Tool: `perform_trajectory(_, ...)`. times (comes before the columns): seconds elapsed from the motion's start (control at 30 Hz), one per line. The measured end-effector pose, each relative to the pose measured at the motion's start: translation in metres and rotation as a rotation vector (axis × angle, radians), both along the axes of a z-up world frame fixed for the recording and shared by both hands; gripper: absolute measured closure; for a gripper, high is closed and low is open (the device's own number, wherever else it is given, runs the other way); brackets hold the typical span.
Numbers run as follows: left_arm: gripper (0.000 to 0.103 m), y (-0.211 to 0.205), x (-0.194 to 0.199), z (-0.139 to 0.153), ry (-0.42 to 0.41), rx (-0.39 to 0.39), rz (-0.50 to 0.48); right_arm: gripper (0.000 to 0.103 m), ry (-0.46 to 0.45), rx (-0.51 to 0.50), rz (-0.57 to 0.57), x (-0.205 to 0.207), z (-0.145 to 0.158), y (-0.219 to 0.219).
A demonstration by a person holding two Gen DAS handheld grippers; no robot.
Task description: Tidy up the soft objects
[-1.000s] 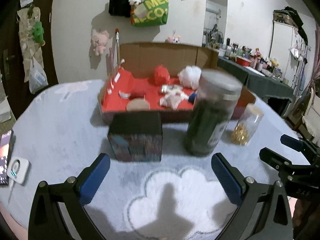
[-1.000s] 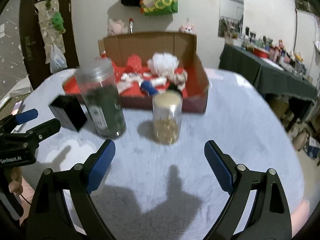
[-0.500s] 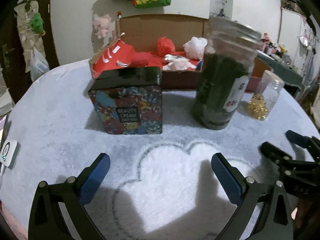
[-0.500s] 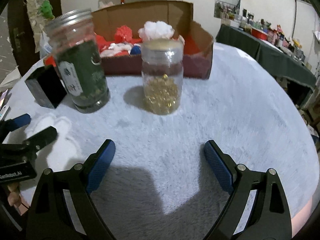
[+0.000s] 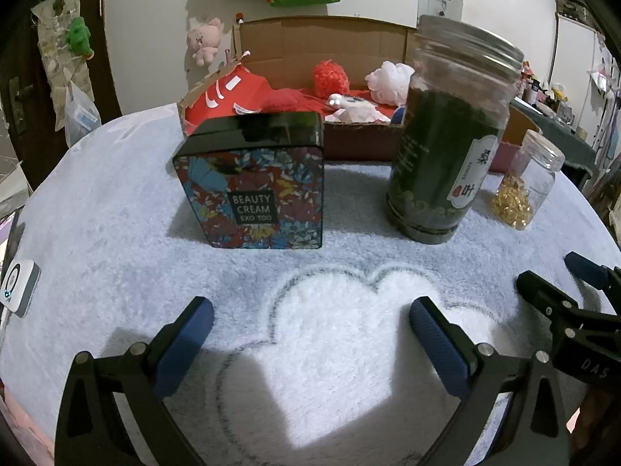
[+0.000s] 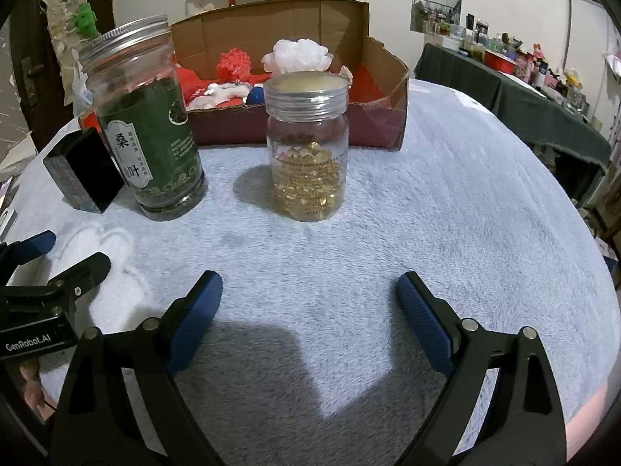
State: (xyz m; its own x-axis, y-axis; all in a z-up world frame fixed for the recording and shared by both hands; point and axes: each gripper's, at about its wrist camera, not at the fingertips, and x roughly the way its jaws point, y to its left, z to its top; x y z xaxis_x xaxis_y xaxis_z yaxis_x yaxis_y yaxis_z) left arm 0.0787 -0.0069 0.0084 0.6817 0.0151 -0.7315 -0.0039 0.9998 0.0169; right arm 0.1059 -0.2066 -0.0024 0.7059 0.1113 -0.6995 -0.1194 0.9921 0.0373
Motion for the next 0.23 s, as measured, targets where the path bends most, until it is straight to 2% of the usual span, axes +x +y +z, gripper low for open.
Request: perform_trajectory(0.23,0.0,0.0005,-0.0002,0.0002,0.0,-0.001,0.001,0.011,0.0,0.0,0.001,-0.0002,-0.0003,-0.0001)
